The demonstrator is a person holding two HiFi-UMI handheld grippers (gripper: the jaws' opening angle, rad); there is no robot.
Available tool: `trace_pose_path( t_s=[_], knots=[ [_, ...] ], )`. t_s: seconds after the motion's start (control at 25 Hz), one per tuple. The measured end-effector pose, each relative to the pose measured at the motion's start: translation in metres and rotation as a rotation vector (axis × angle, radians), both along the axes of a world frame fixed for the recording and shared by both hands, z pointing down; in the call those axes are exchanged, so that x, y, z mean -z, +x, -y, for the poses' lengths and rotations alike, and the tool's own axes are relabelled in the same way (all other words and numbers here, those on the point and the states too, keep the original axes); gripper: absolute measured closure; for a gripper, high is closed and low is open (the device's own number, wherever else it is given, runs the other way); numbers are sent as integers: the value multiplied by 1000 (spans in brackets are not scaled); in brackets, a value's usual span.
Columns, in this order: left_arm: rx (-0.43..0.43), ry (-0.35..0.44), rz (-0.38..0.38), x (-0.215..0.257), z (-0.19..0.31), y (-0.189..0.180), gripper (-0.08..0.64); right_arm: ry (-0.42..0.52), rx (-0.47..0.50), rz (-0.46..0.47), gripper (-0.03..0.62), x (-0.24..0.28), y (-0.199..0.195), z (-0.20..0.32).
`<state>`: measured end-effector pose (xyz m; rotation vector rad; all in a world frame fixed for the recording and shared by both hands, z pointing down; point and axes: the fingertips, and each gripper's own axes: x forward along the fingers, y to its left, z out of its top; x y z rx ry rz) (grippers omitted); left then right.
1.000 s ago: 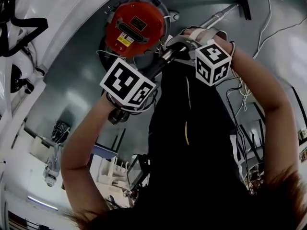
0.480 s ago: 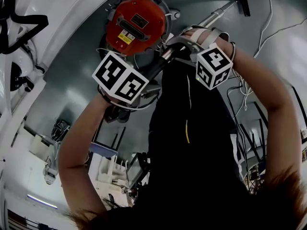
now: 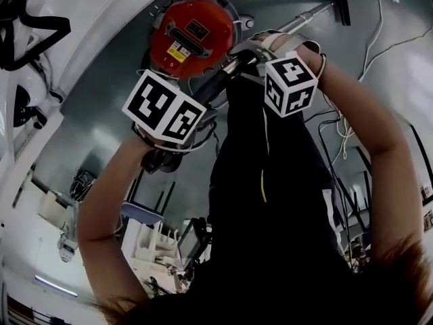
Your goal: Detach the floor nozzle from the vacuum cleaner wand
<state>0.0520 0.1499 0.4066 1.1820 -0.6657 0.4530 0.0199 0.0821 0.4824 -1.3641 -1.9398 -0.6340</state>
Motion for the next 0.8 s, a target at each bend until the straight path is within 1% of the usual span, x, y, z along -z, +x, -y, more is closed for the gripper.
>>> trace_pose_path(
  t_s=[0.08, 0.16, 0.24, 0.36, 0.52, 0.56, 0.6, 0.64, 0.72, 0.8],
  knots=[
    [-70, 8, 119, -5, -3, -9, 503, 1, -7, -2, 434, -1, -4, 1],
    [-159, 29, 259, -12, -6, -20, 509, 8, -17, -3, 435, -4, -8, 2],
    [-239, 49, 369, -17, -8, -29, 512, 8, -31, -18, 434, -6, -11, 2],
    [-347, 60, 507, -25, -14, -42, 515, 0, -37, -79, 430, -10, -13, 1],
    [-532, 83, 754, -36, -15, -66, 520, 8, -34, -166, 425, -18, -14, 3],
    [-556, 85, 783, -37, -16, -70, 522, 5, -31, -171, 425, -18, -15, 3],
    [-552, 82, 776, -38, -16, -70, 522, -2, -29, -160, 428, -18, -16, 3],
    [-522, 74, 734, -37, -17, -68, 522, -13, -31, -138, 430, -17, -16, 2],
    [-428, 51, 603, -35, -19, -58, 522, -29, -41, -81, 433, -15, -16, 1],
    [-333, 33, 463, -33, -21, -48, 520, -20, -46, -23, 439, -16, -14, -1]
  ],
)
